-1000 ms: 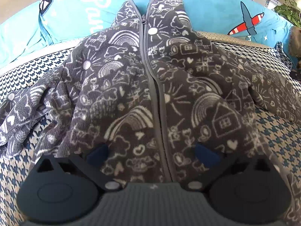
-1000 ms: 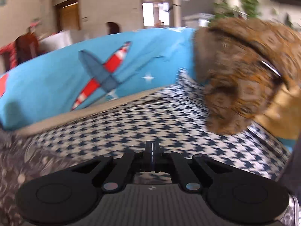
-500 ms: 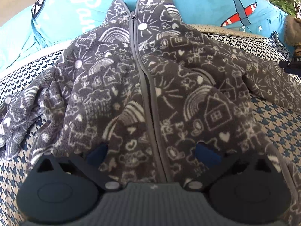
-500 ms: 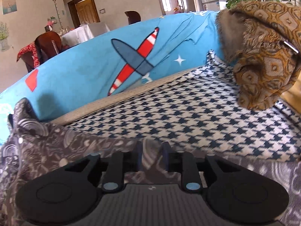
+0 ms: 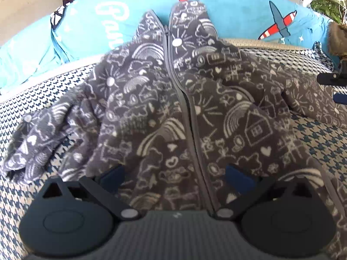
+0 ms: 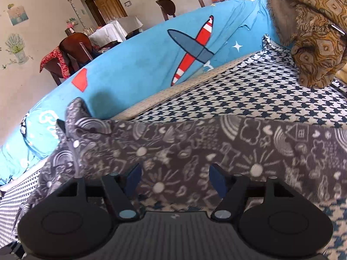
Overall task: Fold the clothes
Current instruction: 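Move the right gripper back over the jacket body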
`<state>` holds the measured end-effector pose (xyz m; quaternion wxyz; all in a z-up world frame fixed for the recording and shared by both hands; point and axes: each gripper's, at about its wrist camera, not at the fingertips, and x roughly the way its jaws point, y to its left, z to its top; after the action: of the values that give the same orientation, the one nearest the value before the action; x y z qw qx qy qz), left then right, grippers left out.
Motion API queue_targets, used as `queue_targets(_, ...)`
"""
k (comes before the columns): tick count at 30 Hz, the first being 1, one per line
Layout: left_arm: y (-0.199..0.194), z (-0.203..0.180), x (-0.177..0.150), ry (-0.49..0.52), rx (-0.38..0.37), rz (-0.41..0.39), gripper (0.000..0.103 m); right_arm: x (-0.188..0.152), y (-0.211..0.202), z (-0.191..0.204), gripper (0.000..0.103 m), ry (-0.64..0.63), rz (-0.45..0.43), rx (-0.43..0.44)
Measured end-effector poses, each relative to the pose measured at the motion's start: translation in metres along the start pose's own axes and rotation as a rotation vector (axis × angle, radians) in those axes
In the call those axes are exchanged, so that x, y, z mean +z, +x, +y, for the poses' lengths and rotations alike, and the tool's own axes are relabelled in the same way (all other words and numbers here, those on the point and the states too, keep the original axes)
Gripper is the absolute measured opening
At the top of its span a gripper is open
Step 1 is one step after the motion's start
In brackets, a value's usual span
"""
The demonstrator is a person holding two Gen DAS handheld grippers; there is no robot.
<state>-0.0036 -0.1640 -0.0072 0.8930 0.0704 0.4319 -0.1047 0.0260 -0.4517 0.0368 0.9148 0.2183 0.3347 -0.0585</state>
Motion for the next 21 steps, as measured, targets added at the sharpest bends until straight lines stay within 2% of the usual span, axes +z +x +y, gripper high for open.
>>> queue_targets(8, -0.022, 0.024, -0.014, -0.024, 0.012, -0.032, 0.103, -0.034, -0.026, 0.018, 0.072, -0.011, 0.027, 0.06)
queue_targets(17, -0.044, 0.049, -0.046, -0.054, 0.031, -0.065, 0.103, -0.073, -0.055, 0.038, 0.073, -0.043, 0.057, 0.115)
queue_targets(21, -0.059, 0.057, -0.063, -0.056, 0.059, -0.098, 0.103, -0.09, -0.07, 0.047, 0.073, -0.083, 0.037, 0.14)
